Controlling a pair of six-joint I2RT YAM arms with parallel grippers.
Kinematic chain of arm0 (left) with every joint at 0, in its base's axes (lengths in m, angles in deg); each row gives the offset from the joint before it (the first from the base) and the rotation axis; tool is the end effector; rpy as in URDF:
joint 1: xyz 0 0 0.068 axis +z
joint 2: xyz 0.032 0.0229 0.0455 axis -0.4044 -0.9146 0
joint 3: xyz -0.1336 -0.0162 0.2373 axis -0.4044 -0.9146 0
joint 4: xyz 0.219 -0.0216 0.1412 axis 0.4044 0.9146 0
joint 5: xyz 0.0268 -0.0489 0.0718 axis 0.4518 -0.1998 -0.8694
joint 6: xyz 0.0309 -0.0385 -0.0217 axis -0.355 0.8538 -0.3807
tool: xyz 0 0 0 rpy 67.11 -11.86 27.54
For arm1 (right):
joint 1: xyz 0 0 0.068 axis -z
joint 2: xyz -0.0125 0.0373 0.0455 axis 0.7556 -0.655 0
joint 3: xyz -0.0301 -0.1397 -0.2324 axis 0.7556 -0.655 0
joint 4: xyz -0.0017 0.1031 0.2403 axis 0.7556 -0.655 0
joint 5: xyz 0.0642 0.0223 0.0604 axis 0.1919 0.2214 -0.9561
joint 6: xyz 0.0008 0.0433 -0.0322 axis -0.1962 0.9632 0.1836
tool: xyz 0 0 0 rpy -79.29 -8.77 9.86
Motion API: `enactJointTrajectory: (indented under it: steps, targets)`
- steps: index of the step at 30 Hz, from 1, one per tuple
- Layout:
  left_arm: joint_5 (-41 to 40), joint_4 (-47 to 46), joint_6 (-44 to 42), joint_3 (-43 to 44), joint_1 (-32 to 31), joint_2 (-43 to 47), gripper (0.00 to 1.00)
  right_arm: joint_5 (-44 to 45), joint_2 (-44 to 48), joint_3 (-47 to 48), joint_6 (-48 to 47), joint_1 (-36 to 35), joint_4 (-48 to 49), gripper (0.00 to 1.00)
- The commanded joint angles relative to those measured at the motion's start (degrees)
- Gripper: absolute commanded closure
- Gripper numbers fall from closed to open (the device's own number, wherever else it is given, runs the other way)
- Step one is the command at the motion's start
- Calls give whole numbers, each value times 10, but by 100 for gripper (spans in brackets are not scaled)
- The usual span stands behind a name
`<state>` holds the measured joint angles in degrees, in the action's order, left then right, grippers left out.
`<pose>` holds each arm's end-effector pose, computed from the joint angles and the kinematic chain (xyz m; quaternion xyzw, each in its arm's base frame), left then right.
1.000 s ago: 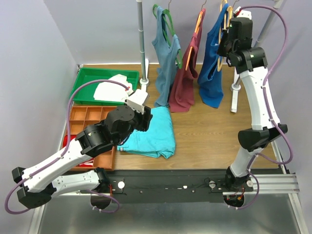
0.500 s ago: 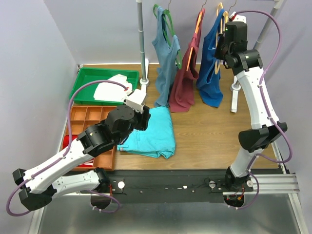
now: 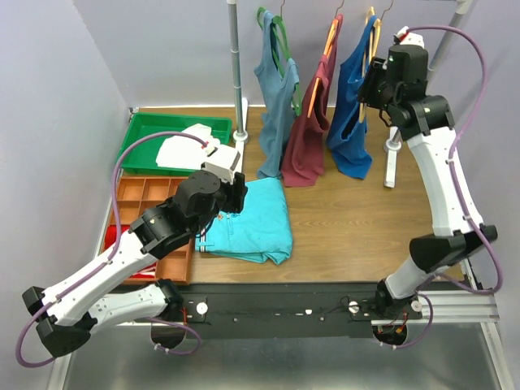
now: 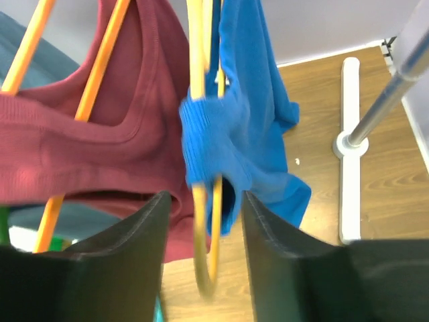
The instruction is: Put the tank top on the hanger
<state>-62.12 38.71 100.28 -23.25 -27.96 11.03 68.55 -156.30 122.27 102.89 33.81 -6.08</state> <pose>0.1311 -0.1448 0.3792 0.1347 0.8061 -0.1812 0.5470 0.3296 0.0790 0.4905 0.0985 0.8230 0.0324 0.5585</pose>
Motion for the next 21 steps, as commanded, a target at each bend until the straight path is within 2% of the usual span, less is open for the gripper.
enactJointTrajectory:
  steps: [1, 3, 6, 9, 13, 14, 16, 17, 20, 21]
  targets:
    - [36, -19, 12, -9, 16, 5, 39, -24, 83, -57, 22, 2, 22, 32]
    - [42, -18, 16, -10, 17, 3, 39, -30, 108, -85, 27, 2, 27, 25]
    - [50, -14, 25, -8, 18, -1, 38, -51, 157, -118, 41, 2, 28, 19]
    - [52, -5, 42, -3, 19, -4, 35, -88, 219, -190, 62, 2, 44, 13]
    - [56, 5, 73, -7, 21, -1, 31, -159, 317, -339, 101, 3, 95, 4]
    - [59, 5, 82, -11, 21, 0, 30, -170, 334, -406, 110, 2, 118, 4]
    - [58, 1, 112, -32, 22, 10, 24, -219, 386, -468, 135, 2, 142, 3]
    - [63, -11, 121, -44, 22, 13, 23, -232, 402, -530, 141, 2, 160, 3]
    - [65, -37, 157, -93, 22, 29, 23, -262, 450, -617, 171, 2, 198, 2]
    - [64, -44, 166, -119, 22, 36, 22, -271, 459, -672, 189, 2, 209, 2]
